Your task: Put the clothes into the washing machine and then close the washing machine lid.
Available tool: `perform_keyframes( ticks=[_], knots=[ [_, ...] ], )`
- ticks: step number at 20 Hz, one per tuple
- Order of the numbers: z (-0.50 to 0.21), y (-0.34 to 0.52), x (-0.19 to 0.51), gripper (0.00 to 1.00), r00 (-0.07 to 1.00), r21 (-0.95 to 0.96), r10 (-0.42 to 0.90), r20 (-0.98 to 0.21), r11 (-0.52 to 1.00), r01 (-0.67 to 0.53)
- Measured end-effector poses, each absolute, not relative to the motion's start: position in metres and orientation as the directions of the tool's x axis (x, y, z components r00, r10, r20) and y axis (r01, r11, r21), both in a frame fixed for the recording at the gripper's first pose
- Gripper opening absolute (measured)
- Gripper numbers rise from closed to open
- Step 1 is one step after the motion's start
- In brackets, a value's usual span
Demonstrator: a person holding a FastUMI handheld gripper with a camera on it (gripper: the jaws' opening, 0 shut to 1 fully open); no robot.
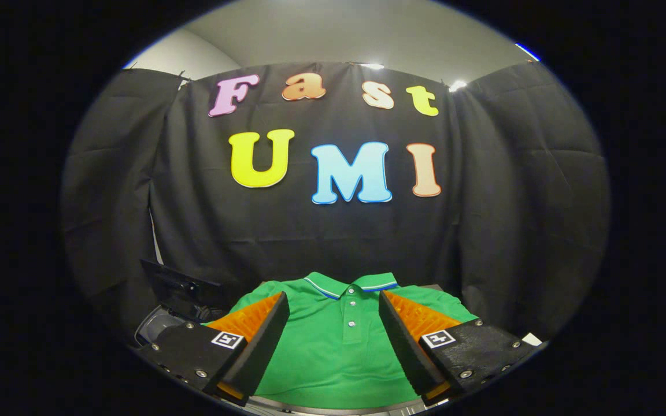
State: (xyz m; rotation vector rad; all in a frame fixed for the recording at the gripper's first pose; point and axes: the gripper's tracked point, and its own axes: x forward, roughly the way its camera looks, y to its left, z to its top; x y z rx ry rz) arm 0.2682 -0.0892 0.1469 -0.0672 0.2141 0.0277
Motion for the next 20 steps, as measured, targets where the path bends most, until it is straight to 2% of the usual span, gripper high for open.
perform_keyframes(
  ticks=[6, 13, 18, 20],
  knots=[
    [0.118, -0.108, 0.306, 0.96, 0.928, -0.044, -0.004, -0.372, 0.999, -0.013],
    [0.083, -0.111, 0.329, 0.96, 0.860, -0.031, 0.023, -0.511, 0.999, -0.045],
    [0.044, -0.111, 0.334, 0.96, 0.759, 0.002, 0.057, -0.648, 0.997, -0.073],
    [0.044, -0.112, 0.339, 0.97, 0.766, -0.018, 0.052, -0.640, 0.996, -0.083]
  ],
)
